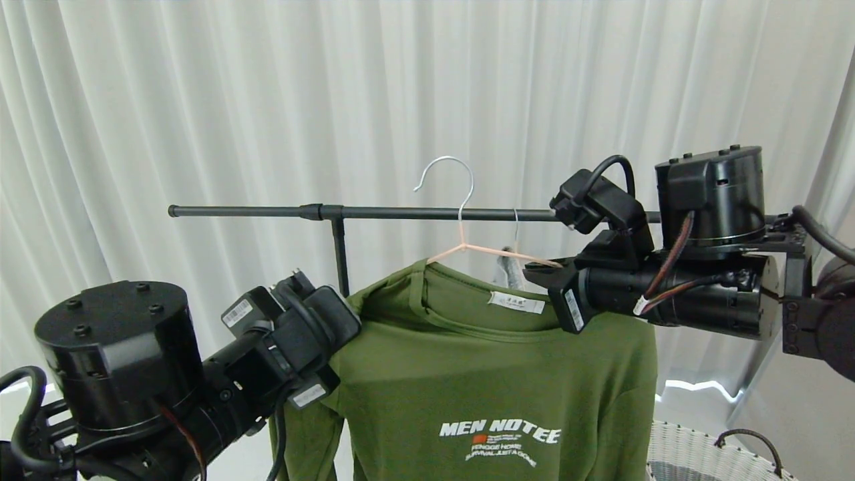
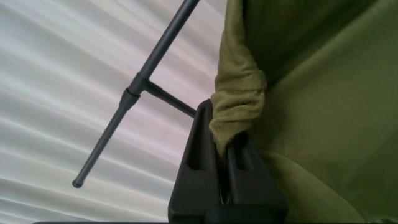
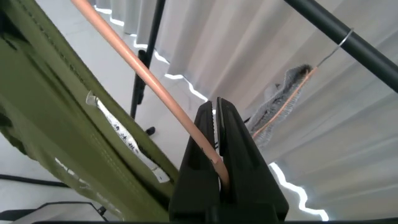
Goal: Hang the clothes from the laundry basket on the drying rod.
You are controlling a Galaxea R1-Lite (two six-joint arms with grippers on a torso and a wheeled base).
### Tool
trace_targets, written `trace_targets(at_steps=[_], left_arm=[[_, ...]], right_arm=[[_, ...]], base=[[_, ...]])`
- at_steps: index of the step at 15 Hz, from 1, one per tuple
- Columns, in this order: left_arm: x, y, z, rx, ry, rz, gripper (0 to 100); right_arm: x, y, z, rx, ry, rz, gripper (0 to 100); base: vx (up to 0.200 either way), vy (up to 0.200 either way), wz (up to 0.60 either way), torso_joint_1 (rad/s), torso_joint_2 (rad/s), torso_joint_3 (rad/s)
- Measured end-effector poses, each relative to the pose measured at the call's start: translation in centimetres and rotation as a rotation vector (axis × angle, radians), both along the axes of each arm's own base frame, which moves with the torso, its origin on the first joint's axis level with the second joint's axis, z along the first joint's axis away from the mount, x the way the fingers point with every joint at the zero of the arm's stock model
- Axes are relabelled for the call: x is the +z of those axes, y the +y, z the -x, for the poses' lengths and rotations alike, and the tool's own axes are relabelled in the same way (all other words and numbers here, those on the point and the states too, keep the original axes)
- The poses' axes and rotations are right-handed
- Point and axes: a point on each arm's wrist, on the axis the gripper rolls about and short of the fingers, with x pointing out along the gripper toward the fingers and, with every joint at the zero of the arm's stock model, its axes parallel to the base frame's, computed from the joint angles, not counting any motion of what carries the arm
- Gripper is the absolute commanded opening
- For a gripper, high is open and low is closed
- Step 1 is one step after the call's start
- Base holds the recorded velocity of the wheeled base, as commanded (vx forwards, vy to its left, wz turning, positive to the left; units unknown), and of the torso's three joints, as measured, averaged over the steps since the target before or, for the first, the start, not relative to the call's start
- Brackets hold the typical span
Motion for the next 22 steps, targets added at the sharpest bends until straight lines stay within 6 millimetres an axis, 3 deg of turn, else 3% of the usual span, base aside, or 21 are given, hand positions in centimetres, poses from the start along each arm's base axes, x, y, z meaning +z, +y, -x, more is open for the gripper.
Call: trace_targets(at_steps=[3,9,14,17,21,22], left_arm=[[0.3,-0.1,-0.1,0.020,0.021,0.099,100],[1.5,-0.2,1.7,0.007,0.091,0.423,100],[-1.8,2.2,4.3,0.005,0.244,0.483,100],[-3.6,3.8,3.4,0.021,0.341,0.482,100],[-5.2,4.4,2.5,0.009,0.448,0.476,100],[-5.4,4.4,2.4,0.011,0.456,0.473,0]], right_arm=[[0.0,-0.9,0.7,-0.009,0.000,0.001,0],[0.0,-5.4,1.1,-0.121,-0.010,-0.006,0],[0.0,-7.2,2.3,-0.145,-0.062,-0.046,0],[0.1,-7.8,3.2,-0.139,-0.070,-0.054,0],[0.9,-8.1,4.2,-0.105,-0.098,-0.076,0],[1.0,-8.2,4.3,-0.098,-0.107,-0.073,0]], base=[[0.000,0.000,0.00,0.000,0.00,0.000],[0.000,0.000,0.00,0.000,0.00,0.000],[0.000,0.000,0.00,0.000,0.00,0.000],[0.000,0.000,0.00,0.000,0.00,0.000],[0.000,0.000,0.00,0.000,0.00,0.000],[0.000,0.000,0.00,0.000,0.00,0.000]])
